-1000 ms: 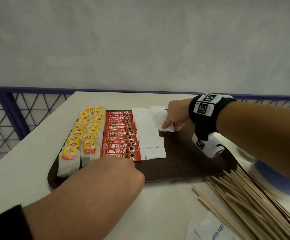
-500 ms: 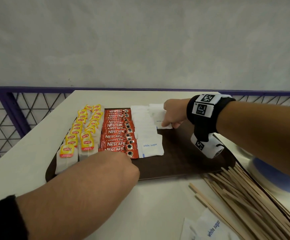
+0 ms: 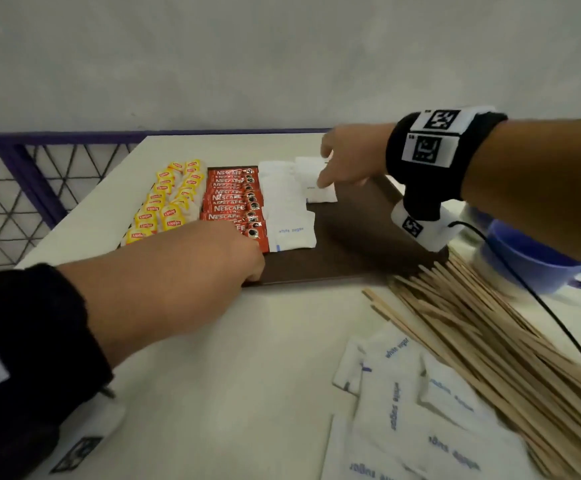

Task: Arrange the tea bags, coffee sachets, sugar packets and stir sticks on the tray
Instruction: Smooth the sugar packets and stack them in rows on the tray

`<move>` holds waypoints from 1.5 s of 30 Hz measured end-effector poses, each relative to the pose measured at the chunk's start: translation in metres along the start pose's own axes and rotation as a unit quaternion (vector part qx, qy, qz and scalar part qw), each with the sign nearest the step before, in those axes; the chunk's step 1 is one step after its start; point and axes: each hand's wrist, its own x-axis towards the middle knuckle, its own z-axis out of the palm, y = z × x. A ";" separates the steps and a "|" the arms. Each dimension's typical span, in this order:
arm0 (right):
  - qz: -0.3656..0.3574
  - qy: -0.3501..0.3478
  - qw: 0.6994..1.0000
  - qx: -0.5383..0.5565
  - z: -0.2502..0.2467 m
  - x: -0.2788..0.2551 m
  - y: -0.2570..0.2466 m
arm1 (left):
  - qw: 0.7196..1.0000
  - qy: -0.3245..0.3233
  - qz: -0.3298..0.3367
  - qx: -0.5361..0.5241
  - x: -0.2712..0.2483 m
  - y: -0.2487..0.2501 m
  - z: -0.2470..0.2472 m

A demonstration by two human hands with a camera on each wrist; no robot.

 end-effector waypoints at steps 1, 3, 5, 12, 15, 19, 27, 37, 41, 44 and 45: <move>-0.018 0.000 1.000 0.009 -0.006 -0.020 -0.003 | 0.999 0.012 0.003 -0.036 -0.004 0.002 0.000; -0.065 -0.033 0.996 0.060 -0.011 -0.068 -0.010 | 0.995 0.043 0.007 -0.089 -0.018 0.008 -0.006; -0.105 -0.091 0.986 0.092 -0.010 -0.128 -0.018 | 0.989 0.067 0.007 -0.134 -0.037 0.019 -0.014; -0.190 -0.073 0.979 0.013 0.045 -0.297 -0.010 | 0.962 0.105 0.009 -0.253 -0.116 0.083 -0.039; -0.163 0.000 0.983 0.079 0.081 -0.332 -0.002 | 0.940 0.099 -0.005 -0.326 -0.147 0.114 -0.031; -0.199 0.065 0.970 0.124 0.115 -0.356 -0.001 | 0.911 0.123 -0.007 -0.393 -0.171 0.148 -0.009; -0.303 0.170 0.927 0.138 0.144 -0.362 -0.002 | 0.892 0.181 0.023 -0.414 -0.174 0.161 0.027; -0.294 0.153 0.904 0.270 0.146 -0.363 0.006 | 0.869 0.206 -0.007 -0.451 -0.168 0.161 0.031; -0.295 0.140 0.926 0.188 0.151 -0.361 0.003 | 0.879 0.168 -0.024 -0.446 -0.165 0.162 0.029; -0.294 0.148 0.909 0.257 0.152 -0.359 0.007 | 0.871 0.200 -0.035 -0.447 -0.166 0.162 0.032; -0.291 0.143 0.901 0.287 0.151 -0.359 0.008 | 0.871 0.208 -0.039 -0.443 -0.166 0.163 0.033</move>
